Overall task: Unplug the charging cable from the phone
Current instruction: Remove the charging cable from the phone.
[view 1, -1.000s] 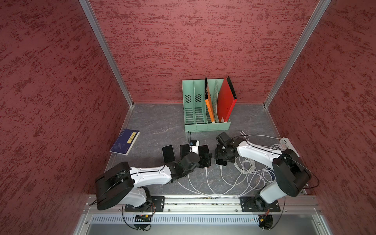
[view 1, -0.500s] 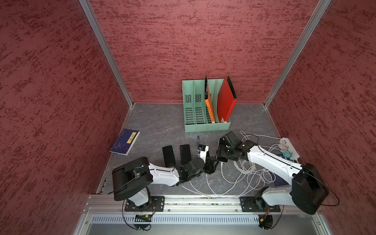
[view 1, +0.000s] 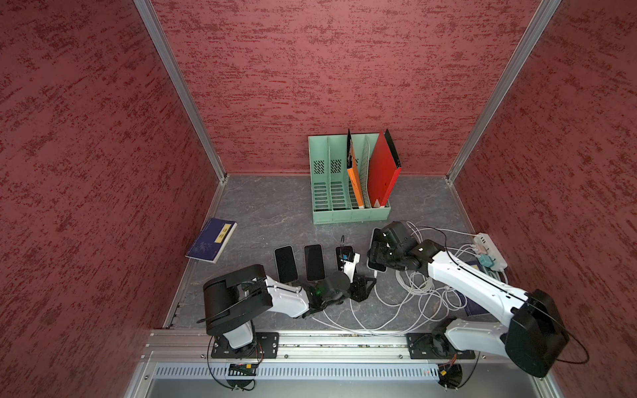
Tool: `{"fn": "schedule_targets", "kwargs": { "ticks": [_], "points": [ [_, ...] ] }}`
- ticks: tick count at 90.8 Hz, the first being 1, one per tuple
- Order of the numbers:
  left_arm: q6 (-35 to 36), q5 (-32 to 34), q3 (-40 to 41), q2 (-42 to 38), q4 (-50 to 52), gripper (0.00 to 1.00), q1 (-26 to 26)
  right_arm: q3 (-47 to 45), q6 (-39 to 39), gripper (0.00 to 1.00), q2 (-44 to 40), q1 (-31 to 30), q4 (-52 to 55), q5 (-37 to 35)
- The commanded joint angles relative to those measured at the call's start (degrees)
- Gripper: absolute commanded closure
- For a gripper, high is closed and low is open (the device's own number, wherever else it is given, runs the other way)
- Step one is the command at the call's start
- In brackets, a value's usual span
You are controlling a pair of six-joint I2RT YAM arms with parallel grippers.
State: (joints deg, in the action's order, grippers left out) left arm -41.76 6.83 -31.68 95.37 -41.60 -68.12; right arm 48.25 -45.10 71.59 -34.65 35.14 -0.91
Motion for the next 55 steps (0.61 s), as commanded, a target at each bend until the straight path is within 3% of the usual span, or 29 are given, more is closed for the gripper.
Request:
{"fn": "schedule_targets", "kwargs": {
  "ticks": [1,37,55],
  "points": [
    [-0.2,-1.8,-2.0,1.9,0.3,0.43,-0.3,-0.4,-1.1,0.97,-2.7,0.1,-3.2,-1.0],
    [0.4,-4.1,-3.7,3.6,0.3,0.59,-0.7,-1.3,-2.1,0.97,-3.1,0.2,-5.2,0.6],
    [0.4,-3.9,-4.1,3.6,1.3,0.77,-0.5,-1.4,-2.4,0.97,-3.4,0.1,-5.3,0.8]
  ]
}}
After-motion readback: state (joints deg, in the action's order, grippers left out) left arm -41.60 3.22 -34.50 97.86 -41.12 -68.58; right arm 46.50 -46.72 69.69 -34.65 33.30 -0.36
